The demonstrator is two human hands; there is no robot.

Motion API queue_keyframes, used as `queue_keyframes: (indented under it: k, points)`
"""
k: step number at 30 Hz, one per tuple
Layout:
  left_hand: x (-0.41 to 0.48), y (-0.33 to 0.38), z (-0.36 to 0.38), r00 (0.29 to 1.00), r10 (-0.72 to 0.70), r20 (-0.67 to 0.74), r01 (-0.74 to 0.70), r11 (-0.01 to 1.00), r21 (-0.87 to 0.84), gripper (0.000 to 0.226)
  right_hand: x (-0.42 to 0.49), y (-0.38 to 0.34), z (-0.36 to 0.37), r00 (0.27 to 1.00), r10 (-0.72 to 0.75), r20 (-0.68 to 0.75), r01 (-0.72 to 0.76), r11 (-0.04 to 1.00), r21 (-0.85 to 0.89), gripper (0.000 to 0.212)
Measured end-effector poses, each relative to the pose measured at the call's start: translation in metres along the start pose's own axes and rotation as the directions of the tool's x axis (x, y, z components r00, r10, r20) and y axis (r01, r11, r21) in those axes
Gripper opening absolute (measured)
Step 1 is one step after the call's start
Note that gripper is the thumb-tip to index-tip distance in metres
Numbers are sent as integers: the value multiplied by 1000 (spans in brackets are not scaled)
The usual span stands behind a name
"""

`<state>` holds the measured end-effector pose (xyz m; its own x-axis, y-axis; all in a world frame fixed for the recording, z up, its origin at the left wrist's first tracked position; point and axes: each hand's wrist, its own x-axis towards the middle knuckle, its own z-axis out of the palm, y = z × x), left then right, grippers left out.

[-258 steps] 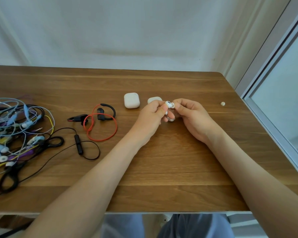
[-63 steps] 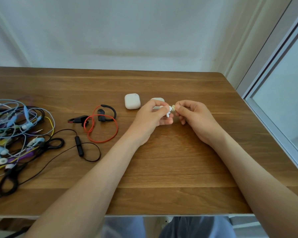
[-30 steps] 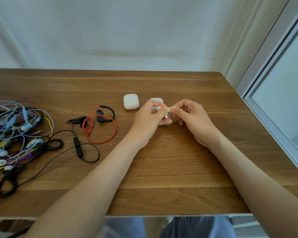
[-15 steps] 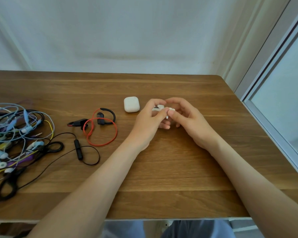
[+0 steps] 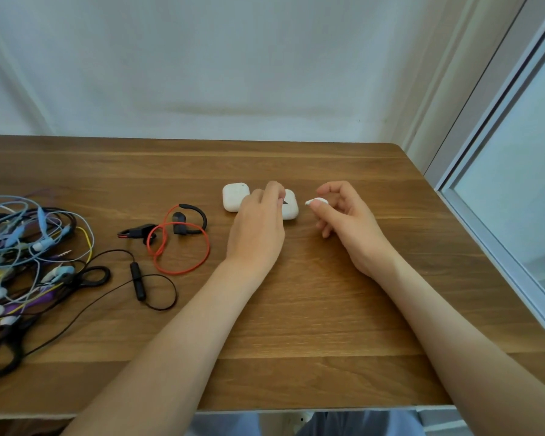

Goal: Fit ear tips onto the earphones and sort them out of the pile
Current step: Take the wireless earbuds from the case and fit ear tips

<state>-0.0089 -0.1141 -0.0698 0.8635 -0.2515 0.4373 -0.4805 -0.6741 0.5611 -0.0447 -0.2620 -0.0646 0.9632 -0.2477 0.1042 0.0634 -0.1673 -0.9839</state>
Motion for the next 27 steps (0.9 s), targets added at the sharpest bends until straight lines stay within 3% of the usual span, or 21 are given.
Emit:
queue_keyframes:
  k: [5, 13, 16, 20, 24, 27]
  points:
    - [1, -7, 6, 986, -2, 166, -17, 994, 108, 41, -2, -3, -2, 998, -32, 54, 37, 996, -79, 16]
    - [2, -6, 2, 981, -3, 194, 27, 992, -121, 14, -1, 0, -3, 993, -7, -118, -2, 997, -77, 20]
    - [2, -6, -1, 973, -6, 230, 42, 988, -151, 12, 0, 2, -2, 999, 26, -37, -33, 982, -186, 4]
    - [0, -5, 2, 955, 36, 295, -28, 999, -30, 28, -2, 0, 0, 997, -6, 77, 38, 908, -417, 8]
    - [-3, -5, 5, 969, 39, 244, -39, 999, -6, 26, -2, 4, 4, 992, -89, 90, 122, 852, -510, 4]
    - [-4, -3, 3, 938, 22, 345, -15, 1000, -21, 43, -1, 7, 4, 991, -122, 48, 130, 857, -498, 7]
